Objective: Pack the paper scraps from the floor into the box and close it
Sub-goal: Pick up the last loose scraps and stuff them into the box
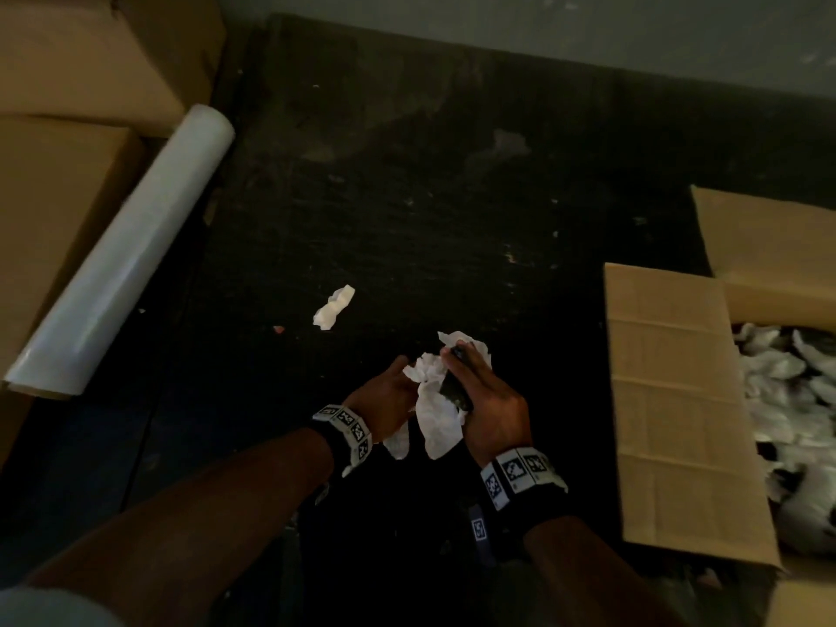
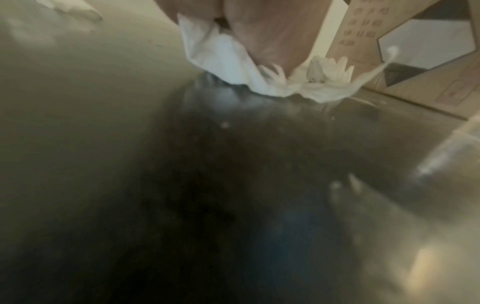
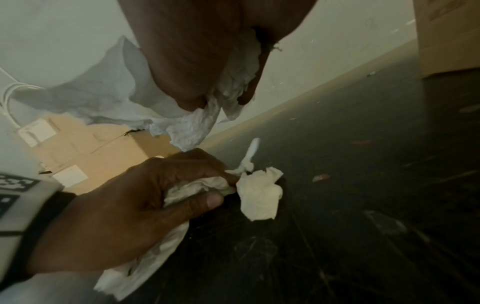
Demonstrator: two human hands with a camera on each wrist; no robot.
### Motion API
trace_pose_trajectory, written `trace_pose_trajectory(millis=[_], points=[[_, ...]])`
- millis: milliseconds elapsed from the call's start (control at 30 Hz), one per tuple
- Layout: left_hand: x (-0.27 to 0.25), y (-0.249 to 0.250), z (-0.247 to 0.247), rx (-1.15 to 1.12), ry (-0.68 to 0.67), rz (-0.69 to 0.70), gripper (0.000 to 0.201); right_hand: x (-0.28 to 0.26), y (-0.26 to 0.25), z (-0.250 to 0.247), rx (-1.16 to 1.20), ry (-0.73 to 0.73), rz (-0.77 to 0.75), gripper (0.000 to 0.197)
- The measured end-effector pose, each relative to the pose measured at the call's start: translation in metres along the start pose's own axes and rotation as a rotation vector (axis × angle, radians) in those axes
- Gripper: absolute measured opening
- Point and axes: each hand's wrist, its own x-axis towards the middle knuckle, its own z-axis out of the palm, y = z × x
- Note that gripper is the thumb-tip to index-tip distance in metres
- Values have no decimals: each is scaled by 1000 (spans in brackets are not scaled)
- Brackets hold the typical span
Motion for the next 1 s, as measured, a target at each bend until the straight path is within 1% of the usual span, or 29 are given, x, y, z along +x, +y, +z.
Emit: trace_pose_trajectory(millis=[133, 200, 267, 300, 367, 400, 433, 467, 600, 667, 733, 867, 933, 1000], points=[[-7, 6, -3, -63, 91, -19, 64, 1, 3, -2, 18, 20, -31, 79], [-6, 9, -6, -101, 134, -56, 58, 1, 1, -3, 27, 32, -41, 75], [-7, 7, -10, -92, 193, -71, 54, 2, 0, -5, 16, 33, -33, 74], [-10, 7, -13, -94, 225, -67, 54, 2, 0, -6, 12, 31, -25, 75], [-16, 2, -23, -79, 271, -59, 62, 3, 1, -8, 19, 39, -10, 74], [-20, -4, -28, -75, 320, -36, 66, 4, 2, -9, 30, 41, -4, 73], [-21, -10, -34, -82, 386, -18, 66, 5, 2, -11, 36, 40, 1, 72], [-23, -18, -41, -87, 447, -30, 64, 7, 2, -11, 35, 32, 1, 70], [-26, -51, -79, -67, 614, -169, 55, 11, -2, -10, 25, 27, -2, 65], [-22, -68, -89, -28, 674, -188, 54, 10, -3, -7, 16, -3, 4, 67], [-17, -77, -91, 5, 673, -178, 52, 9, -2, -4, 8, -9, 1, 70], [-10, -83, -82, 144, 543, -233, 44, 8, -4, 0, 32, 1, 29, 72], [-12, -87, -75, 144, 548, -252, 48, 8, -8, 1, 37, -10, 40, 71], [-17, -87, -72, 137, 596, -228, 60, 10, -12, 2, 50, -24, 32, 68]])
